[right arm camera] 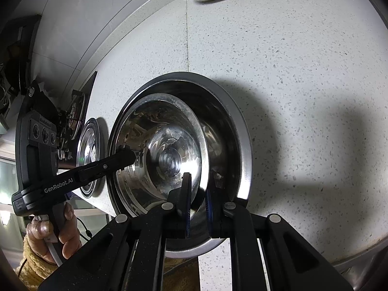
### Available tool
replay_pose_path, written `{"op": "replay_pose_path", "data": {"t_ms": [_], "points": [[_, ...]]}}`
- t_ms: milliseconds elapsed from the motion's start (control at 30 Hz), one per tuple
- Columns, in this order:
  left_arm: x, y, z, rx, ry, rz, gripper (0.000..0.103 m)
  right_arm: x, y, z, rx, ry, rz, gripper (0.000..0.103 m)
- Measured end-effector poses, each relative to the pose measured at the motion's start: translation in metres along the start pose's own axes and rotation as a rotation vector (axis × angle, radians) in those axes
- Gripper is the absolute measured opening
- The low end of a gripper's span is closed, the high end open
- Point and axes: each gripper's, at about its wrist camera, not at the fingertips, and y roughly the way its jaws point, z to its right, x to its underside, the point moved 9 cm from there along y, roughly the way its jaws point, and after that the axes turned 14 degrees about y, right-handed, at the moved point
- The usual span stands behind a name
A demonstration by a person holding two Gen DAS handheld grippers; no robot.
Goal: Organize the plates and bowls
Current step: 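Open both grippers to release the medium bowl inside the large bowl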
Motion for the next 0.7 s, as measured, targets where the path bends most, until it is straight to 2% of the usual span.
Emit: {"op": "replay_pose_path", "data": {"t_ms": [433, 700], "points": [[-0.0006, -0.0031, -0.0014, -0.015, 0.016, 0.017, 0.008, -0.0059, 0.0003, -0.0041, 0.013, 0.000, 0.011, 0.011], [-0.0058, -0.0046, -0.0012, -0.049, 0.038, 0.034, 0.010, -0.0072, -0.0017, -0.0045, 0.007, -0.011, 0.023, 0.011]]}}
